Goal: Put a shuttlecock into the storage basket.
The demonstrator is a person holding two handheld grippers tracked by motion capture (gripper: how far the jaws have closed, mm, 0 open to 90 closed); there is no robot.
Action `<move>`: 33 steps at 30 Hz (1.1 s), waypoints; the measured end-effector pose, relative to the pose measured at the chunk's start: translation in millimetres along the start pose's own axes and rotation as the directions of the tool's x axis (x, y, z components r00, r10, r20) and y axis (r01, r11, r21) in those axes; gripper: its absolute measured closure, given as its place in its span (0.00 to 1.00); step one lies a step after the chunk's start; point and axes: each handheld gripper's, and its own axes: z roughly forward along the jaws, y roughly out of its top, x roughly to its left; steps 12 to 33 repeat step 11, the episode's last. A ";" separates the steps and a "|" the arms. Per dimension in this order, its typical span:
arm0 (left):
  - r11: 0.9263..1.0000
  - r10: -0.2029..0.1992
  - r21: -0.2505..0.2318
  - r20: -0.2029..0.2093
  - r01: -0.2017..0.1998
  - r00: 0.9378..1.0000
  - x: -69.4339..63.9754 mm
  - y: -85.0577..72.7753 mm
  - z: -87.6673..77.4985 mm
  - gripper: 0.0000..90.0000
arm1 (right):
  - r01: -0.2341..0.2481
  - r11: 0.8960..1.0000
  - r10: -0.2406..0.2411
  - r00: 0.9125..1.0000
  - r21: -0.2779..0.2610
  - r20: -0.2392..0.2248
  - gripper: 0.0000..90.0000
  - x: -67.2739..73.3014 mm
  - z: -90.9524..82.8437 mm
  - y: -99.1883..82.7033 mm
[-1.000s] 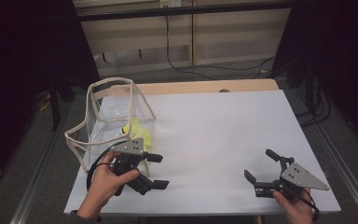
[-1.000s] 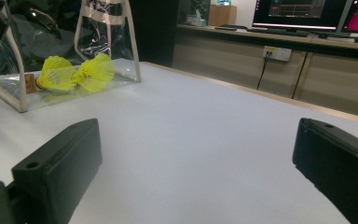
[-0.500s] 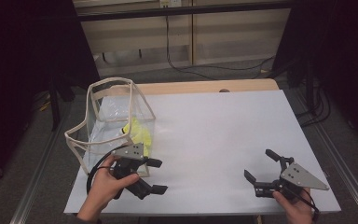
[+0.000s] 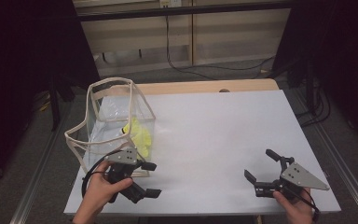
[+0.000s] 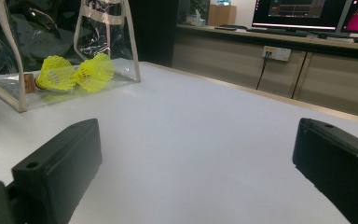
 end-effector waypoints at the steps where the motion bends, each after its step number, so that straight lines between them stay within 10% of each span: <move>1: 1.000 0.000 0.002 -0.003 0.000 1.000 0.6 -1.4 -0.7 0.07 | -0.001 1.000 0.001 1.000 -0.001 0.000 0.01 -0.1 0.1 0.0; 33: 1.000 0.003 -0.002 -0.028 -0.003 1.000 6.3 -12.6 -8.4 0.07 | 0.003 1.000 -0.003 1.000 0.002 0.001 0.01 -0.9 0.2 -0.3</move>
